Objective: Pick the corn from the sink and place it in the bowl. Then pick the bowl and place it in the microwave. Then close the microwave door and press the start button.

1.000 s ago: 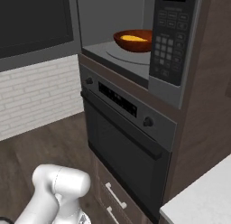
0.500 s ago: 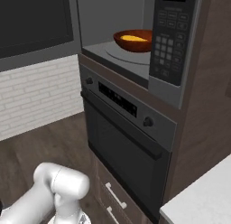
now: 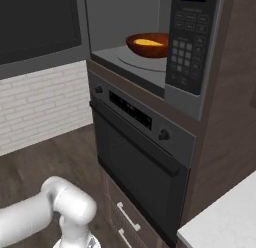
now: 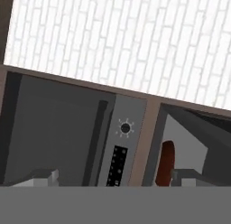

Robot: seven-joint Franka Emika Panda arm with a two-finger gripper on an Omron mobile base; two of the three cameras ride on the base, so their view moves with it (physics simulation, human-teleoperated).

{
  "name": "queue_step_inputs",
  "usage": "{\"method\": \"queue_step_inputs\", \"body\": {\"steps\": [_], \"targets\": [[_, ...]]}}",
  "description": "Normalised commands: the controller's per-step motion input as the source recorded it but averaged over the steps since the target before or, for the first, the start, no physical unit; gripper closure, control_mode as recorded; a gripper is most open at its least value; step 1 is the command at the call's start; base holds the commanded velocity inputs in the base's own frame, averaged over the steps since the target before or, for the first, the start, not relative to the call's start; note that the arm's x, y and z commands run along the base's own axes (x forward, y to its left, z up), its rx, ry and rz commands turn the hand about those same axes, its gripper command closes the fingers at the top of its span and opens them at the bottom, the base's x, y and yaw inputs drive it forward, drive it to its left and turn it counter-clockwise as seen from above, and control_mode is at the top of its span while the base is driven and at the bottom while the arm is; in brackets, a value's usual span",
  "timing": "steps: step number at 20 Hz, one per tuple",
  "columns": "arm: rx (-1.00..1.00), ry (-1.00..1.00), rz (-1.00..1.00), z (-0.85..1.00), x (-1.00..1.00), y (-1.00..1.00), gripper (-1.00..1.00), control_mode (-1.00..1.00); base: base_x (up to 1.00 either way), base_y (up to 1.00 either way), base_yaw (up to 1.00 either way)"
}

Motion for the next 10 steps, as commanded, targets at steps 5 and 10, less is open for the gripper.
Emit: {"method": "queue_step_inputs", "body": {"steps": [5,10], "targets": [[-0.13,-0.02,-0.13,0.01,0.59,0.17,-1.00,-1.00,0.00,0.00,0.00],[-0.25,0.00,0.00,0.02,0.62,0.02,-1.00,-1.00,0.00,0.00,0.00]]}}
